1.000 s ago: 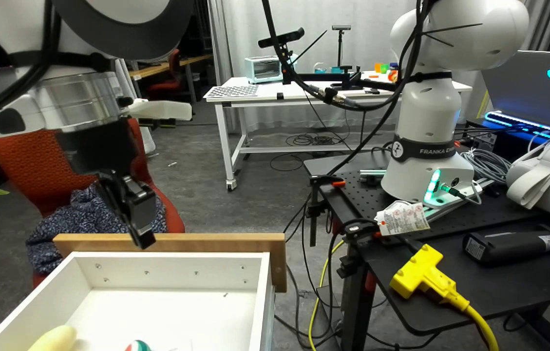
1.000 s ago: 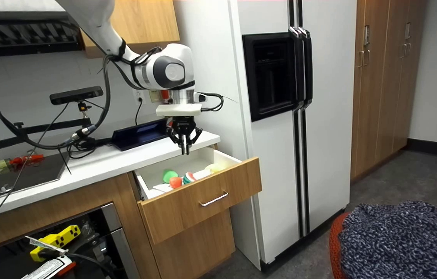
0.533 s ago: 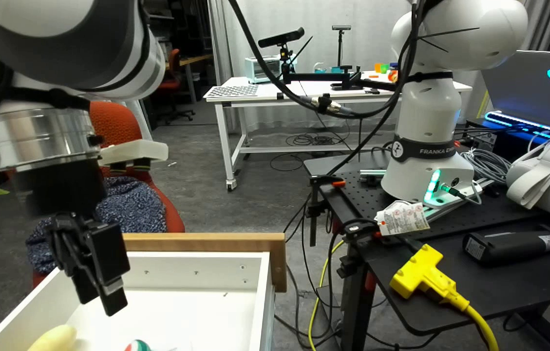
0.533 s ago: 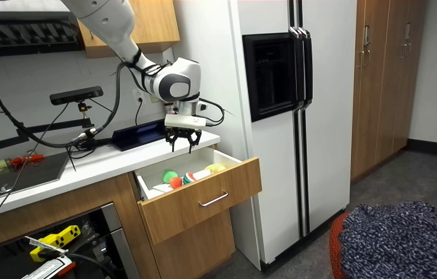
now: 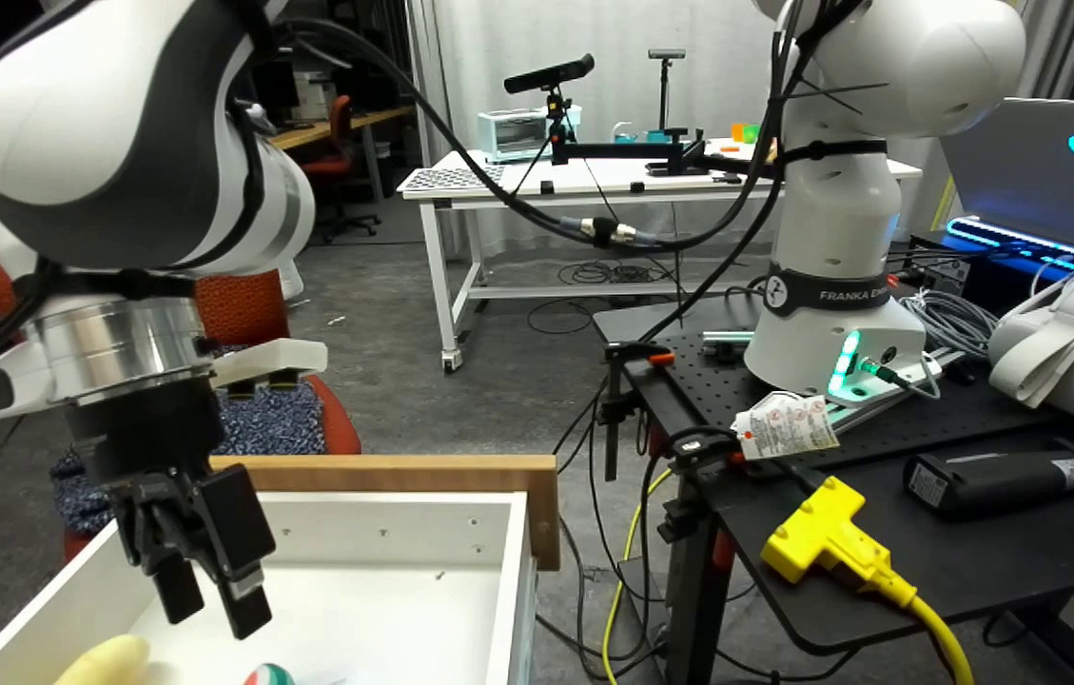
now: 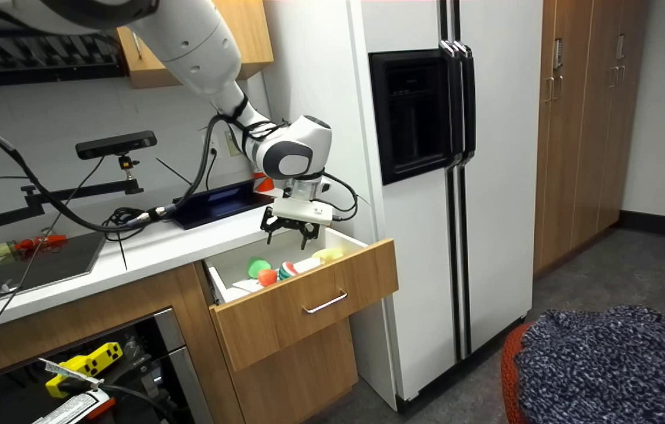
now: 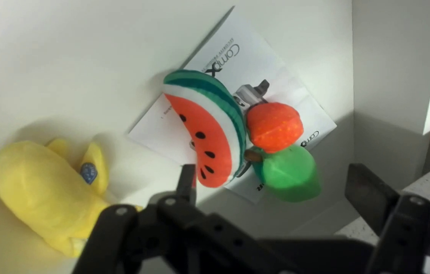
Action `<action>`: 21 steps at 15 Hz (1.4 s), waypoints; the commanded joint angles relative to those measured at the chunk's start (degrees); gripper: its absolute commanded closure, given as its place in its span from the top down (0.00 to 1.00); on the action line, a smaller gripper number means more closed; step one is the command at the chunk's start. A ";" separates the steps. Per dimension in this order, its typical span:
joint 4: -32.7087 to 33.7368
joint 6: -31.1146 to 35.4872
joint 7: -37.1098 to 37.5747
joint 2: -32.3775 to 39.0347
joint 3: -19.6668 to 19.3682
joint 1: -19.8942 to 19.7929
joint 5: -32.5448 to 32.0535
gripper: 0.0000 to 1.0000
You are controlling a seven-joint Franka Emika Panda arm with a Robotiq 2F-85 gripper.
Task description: Open the drawer on the right side of the counter, take the watermelon out of the drawer and place it on the countertop, close the drawer
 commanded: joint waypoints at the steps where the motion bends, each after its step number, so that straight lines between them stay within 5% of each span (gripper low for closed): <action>1: 4.07 -2.09 -1.33 3.50 0.81 -0.57 0.76 1.00; 10: 3.10 -1.11 0.22 3.22 -0.29 0.14 -0.62 1.00; 15: 8.36 -10.69 7.92 5.66 -6.13 5.62 -11.86 1.00; 21: 19.75 -21.30 10.54 12.09 -7.83 11.01 -22.54 1.00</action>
